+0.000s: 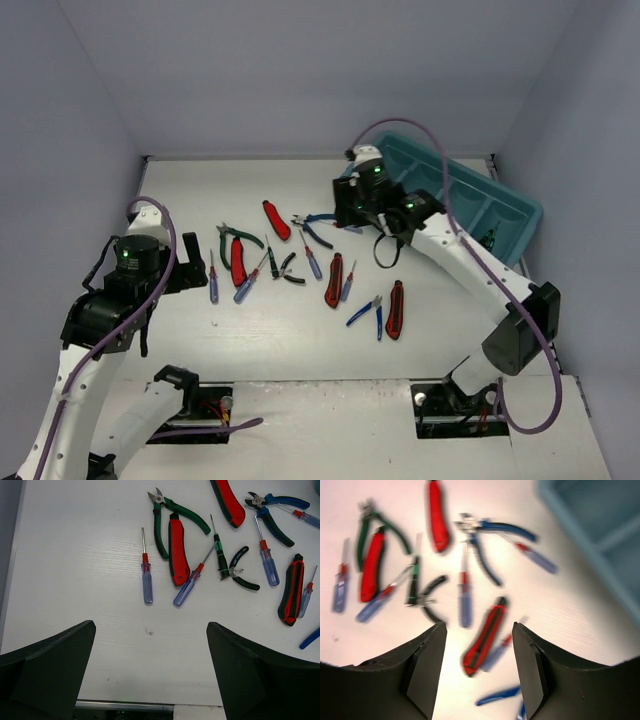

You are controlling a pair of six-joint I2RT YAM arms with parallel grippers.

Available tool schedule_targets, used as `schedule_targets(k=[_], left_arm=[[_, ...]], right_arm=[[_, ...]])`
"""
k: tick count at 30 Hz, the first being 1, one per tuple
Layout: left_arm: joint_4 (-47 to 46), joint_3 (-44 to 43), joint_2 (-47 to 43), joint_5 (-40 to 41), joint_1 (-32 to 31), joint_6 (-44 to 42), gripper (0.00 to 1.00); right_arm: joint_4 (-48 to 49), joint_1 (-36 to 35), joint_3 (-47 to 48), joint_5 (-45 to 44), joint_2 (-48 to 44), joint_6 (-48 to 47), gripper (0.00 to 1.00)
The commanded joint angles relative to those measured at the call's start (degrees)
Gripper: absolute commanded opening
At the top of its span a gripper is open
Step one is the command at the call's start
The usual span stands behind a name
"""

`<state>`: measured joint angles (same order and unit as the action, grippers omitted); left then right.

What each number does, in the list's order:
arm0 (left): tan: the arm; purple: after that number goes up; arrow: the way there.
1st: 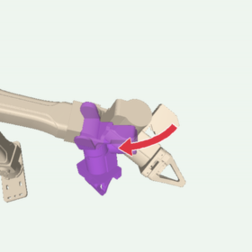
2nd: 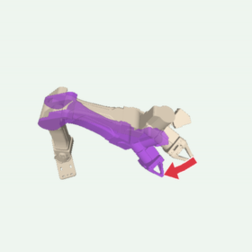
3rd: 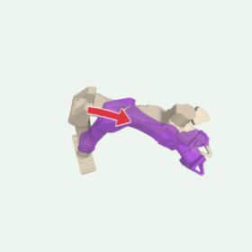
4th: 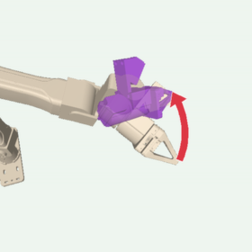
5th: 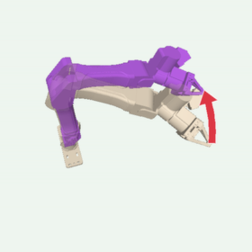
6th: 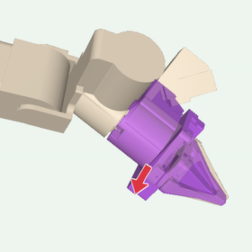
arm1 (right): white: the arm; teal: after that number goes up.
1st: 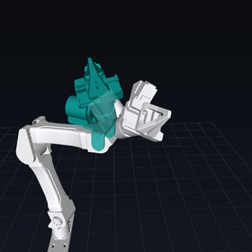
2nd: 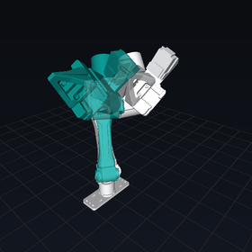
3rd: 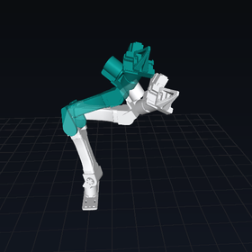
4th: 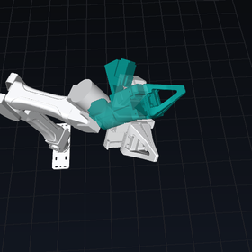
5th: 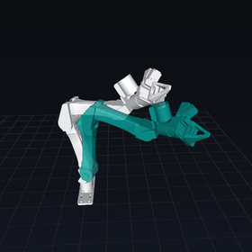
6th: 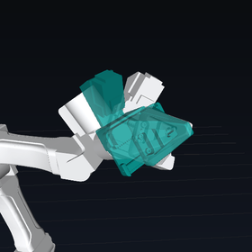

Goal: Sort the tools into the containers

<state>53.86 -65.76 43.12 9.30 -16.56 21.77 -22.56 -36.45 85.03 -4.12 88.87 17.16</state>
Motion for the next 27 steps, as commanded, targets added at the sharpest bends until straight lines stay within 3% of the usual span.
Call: schedule_targets(k=[1,11,27], left_arm=[[-2.00,-0.60,0.80,0.57,-0.26,1.11,0.92],[-1.79,-0.69,0.35,0.28,-0.23,0.90,0.92],[-0.15,-0.34,-0.49,1.08,-0.23,0.72,0.92]], right_arm=[[0.33,-8.95,5.16,-4.64,7.99,2.57,0.52],[2.38,-18.81,17.54,-7.60,29.41,3.47,0.44],[3.84,-19.09,25.99,-11.70,42.55,3.32,0.39]])
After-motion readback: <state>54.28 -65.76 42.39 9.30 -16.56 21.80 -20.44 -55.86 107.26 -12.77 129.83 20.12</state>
